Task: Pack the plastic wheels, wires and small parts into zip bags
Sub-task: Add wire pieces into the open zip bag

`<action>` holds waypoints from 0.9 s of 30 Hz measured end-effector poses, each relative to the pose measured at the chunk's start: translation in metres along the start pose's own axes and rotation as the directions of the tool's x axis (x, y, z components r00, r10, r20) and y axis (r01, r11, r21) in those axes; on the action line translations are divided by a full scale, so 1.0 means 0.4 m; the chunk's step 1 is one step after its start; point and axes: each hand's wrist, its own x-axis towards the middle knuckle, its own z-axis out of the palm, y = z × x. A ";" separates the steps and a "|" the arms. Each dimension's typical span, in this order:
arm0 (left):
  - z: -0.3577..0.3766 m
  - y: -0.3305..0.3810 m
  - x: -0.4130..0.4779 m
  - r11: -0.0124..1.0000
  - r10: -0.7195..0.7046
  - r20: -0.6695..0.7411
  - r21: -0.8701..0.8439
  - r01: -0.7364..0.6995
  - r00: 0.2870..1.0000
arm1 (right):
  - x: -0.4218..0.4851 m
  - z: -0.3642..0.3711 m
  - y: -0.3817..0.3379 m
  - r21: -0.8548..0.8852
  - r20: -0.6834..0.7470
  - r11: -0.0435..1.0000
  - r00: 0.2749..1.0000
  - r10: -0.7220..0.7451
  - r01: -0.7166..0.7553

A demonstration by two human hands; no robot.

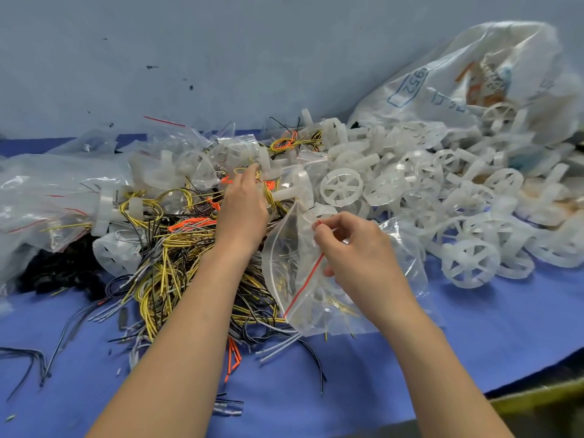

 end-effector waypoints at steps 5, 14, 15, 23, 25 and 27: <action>-0.062 0.026 0.010 0.982 0.017 0.025 0.186 -0.021 1.000 | -0.004 0.005 -0.008 -0.006 -0.020 1.000 1.000 -0.011 0.011; -0.241 0.053 0.018 0.939 -0.012 0.237 0.337 -0.071 0.971 | -0.011 0.012 -0.021 -0.048 -0.063 0.999 0.998 -0.016 0.013; -0.256 0.044 0.011 0.953 -0.030 0.276 0.297 -0.055 0.961 | -0.013 0.013 -0.023 -0.050 -0.061 0.999 0.998 -0.017 0.014; -0.320 -0.050 -0.040 0.808 -0.281 0.646 -0.241 0.538 0.710 | -0.030 0.013 -0.028 -0.095 -0.060 0.995 0.998 -0.031 0.025; -0.333 -0.062 -0.047 0.703 -0.270 0.683 -0.343 0.623 0.679 | -0.030 0.012 -0.028 -0.089 -0.059 0.996 0.998 -0.027 0.022; -0.348 -0.068 -0.053 0.586 -0.242 0.691 -0.456 0.671 0.681 | -0.030 0.012 -0.030 -0.089 -0.053 0.996 0.998 -0.028 0.023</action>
